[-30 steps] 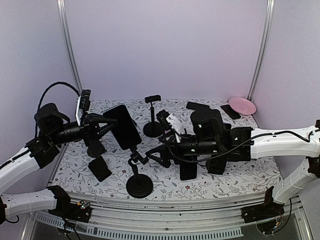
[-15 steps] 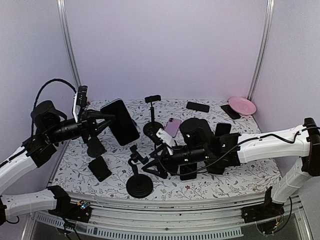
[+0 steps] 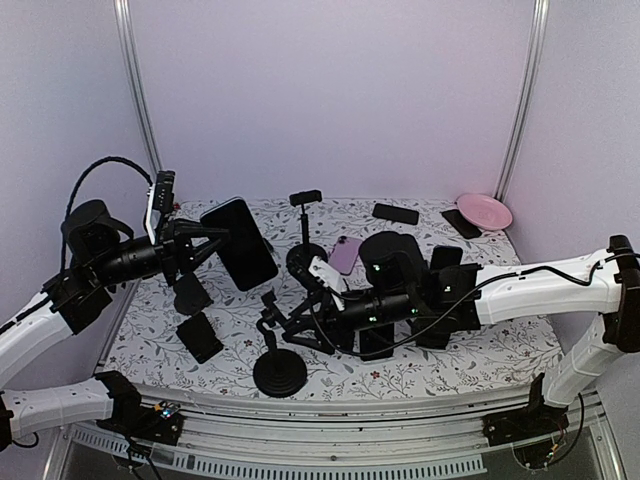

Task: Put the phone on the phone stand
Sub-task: Adjust the phone stand at the center of the board.

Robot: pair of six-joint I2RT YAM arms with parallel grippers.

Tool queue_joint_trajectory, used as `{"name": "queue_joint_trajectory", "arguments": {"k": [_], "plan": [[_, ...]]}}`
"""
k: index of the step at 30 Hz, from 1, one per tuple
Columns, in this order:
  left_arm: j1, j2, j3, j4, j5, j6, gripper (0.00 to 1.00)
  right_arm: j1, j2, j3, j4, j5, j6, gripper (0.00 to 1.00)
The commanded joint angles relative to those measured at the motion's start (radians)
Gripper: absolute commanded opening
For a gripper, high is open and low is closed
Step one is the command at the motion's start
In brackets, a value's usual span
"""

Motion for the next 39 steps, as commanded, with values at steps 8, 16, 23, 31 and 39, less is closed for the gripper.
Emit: {"name": "queue_joint_trajectory", "arguments": {"k": [8, 16, 23, 31, 39], "plan": [[-0.009, -0.016, 0.042, 0.027, -0.008, 0.016, 0.00, 0.046, 0.019, 0.037, 0.026, -0.034, -0.013, 0.29], [-0.009, -0.015, 0.041, 0.028, -0.009, 0.015, 0.00, 0.072, 0.031, 0.036, 0.031, 0.062, 0.019, 0.20], [-0.009, -0.019, 0.044, 0.021, -0.015, 0.018, 0.00, 0.084, 0.034, 0.046, 0.011, 0.160, 0.040, 0.03], [-0.009, -0.026, 0.051, 0.019, -0.046, 0.021, 0.00, 0.129, 0.003, 0.065, 0.034, 0.387, 0.069, 0.02], [-0.009, -0.047, 0.054, 0.013, -0.111, 0.021, 0.00, 0.146, 0.008, 0.084, 0.076, 0.667, 0.106, 0.02]]}}
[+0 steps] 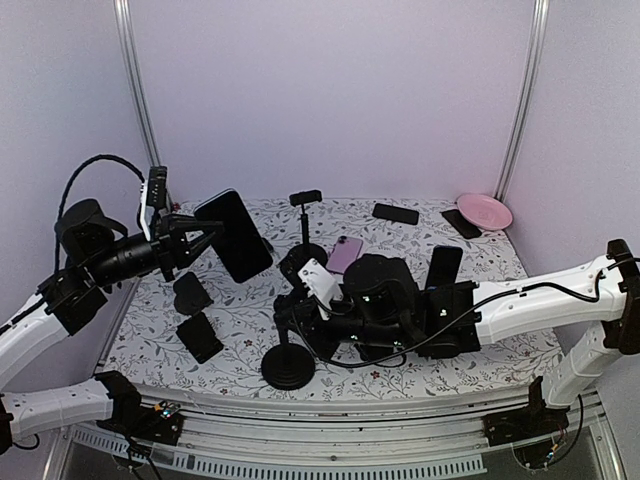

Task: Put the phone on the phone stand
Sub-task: Adjust the phone stand at the center of the board.

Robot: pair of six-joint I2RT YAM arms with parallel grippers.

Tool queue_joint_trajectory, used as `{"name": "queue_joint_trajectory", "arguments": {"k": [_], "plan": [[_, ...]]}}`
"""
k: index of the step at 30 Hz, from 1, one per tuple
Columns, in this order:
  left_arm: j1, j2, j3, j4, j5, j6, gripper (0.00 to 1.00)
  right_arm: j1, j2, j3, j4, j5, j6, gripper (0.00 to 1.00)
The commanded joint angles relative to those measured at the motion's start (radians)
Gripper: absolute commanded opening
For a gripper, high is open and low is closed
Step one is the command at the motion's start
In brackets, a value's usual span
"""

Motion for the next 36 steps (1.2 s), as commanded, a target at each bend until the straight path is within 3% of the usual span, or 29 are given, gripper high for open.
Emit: {"name": "queue_joint_trajectory", "arguments": {"k": [1, 15, 26, 31, 36], "plan": [[-0.009, -0.028, 0.040, 0.035, -0.043, 0.010, 0.00, 0.008, -0.001, 0.055, 0.072, 0.245, 0.033, 0.02], [-0.009, -0.031, 0.035, 0.029, -0.050, 0.012, 0.00, 0.006, 0.208, 0.240, 0.151, 0.508, 0.110, 0.01], [-0.007, -0.060, 0.049, -0.018, -0.080, 0.033, 0.00, 0.004, 0.293, 0.323, 0.152, 0.535, 0.162, 0.03], [-0.007, -0.070, 0.049, -0.020, -0.074, 0.033, 0.00, 0.012, 0.291, 0.323, 0.106, 0.513, 0.220, 0.23], [-0.007, -0.069, 0.047, -0.016, -0.072, 0.032, 0.00, 0.020, 0.279, 0.324, 0.070, 0.480, 0.258, 0.34]]}}
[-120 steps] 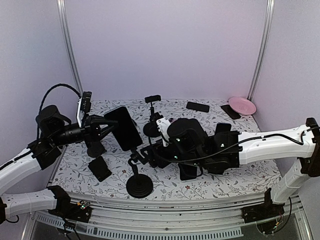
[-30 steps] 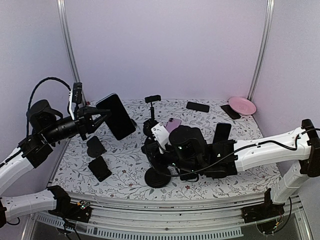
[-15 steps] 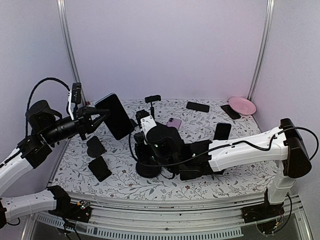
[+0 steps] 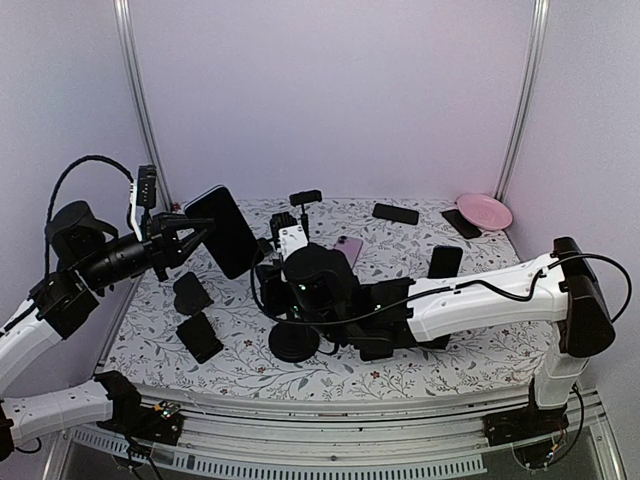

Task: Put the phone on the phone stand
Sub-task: Adjust the phone stand at the center of the board, then hold the phone stand at the center of the board.

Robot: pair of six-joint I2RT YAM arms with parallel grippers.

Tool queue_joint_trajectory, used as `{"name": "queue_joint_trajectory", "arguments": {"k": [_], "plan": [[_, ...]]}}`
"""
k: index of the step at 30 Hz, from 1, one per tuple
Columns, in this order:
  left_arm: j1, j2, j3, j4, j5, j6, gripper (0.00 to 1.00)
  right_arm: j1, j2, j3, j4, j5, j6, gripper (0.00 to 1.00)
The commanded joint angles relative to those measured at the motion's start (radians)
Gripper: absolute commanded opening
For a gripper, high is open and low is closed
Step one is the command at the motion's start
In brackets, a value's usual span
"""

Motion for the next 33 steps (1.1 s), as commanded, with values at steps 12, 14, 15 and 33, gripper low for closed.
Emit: {"name": "queue_joint_trajectory", "arguments": {"k": [12, 14, 15, 33], "plan": [[-0.007, -0.003, 0.053, 0.029, 0.042, 0.002, 0.00, -0.002, -0.223, -0.070, -0.200, -0.200, 0.047, 0.61], [-0.007, 0.005, 0.061, 0.028, 0.058, -0.005, 0.00, -0.018, -0.271, -0.116, -0.243, -0.258, 0.028, 0.65], [-0.008, 0.012, 0.065, 0.028, 0.073, -0.009, 0.00, -0.028, -0.297, -0.139, -0.260, -0.279, 0.026, 0.67], [-0.026, 0.084, 0.074, 0.093, 0.179, -0.136, 0.00, -0.187, -0.392, -0.348, -0.160, -0.445, -0.144, 0.50]]}}
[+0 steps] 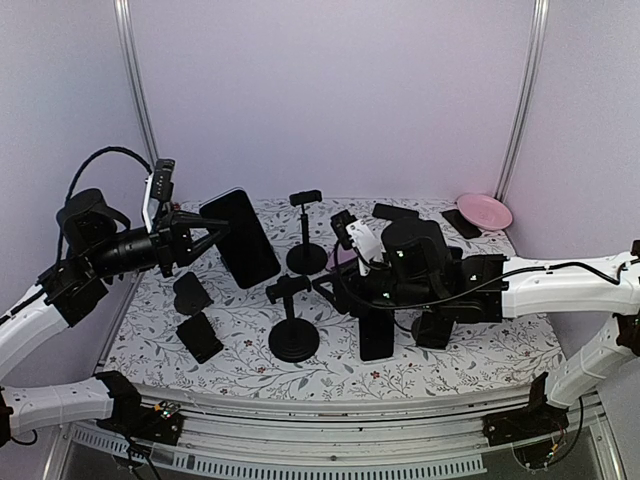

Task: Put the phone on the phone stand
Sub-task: Hold the phone stand at the center of the board.

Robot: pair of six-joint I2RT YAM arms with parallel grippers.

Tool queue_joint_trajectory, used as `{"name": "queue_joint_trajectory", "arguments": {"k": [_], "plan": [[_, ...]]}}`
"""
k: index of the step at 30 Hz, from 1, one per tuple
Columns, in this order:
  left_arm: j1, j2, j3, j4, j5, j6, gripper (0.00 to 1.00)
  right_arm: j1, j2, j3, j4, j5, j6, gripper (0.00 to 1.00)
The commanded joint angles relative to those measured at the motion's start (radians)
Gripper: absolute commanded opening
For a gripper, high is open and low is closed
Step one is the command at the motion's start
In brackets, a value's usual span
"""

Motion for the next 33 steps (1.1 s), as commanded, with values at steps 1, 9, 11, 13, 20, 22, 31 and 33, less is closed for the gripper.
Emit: {"name": "queue_joint_trajectory", "arguments": {"k": [1, 9, 11, 13, 20, 22, 31, 33], "plan": [[-0.013, -0.021, 0.028, 0.054, 0.008, -0.014, 0.00, -0.007, 0.034, 0.001, 0.045, 0.015, -0.055, 0.49], [-0.014, -0.037, 0.067, 0.003, -0.007, 0.006, 0.00, 0.006, 0.087, 0.016, 0.074, 0.040, -0.033, 0.42], [-0.014, -0.037, 0.068, 0.000, -0.012, 0.007, 0.00, 0.007, 0.100, 0.026, 0.078, 0.046, -0.027, 0.39], [-0.014, -0.037, 0.068, 0.000, -0.017, 0.006, 0.00, 0.007, 0.121, 0.042, 0.070, 0.057, -0.023, 0.37], [-0.016, -0.032, 0.065, 0.001, -0.016, 0.006, 0.00, 0.009, 0.151, 0.069, 0.070, 0.071, 0.000, 0.31], [-0.016, -0.030, 0.064, 0.001, -0.016, 0.007, 0.00, 0.013, 0.149, 0.073, 0.077, 0.075, 0.002, 0.30], [-0.021, -0.020, 0.065, 0.003, -0.017, 0.011, 0.00, 0.023, 0.175, 0.110, 0.057, 0.087, 0.000, 0.28], [-0.021, -0.020, 0.066, 0.003, -0.018, 0.014, 0.00, 0.024, 0.176, 0.111, 0.052, 0.092, 0.001, 0.27]]}}
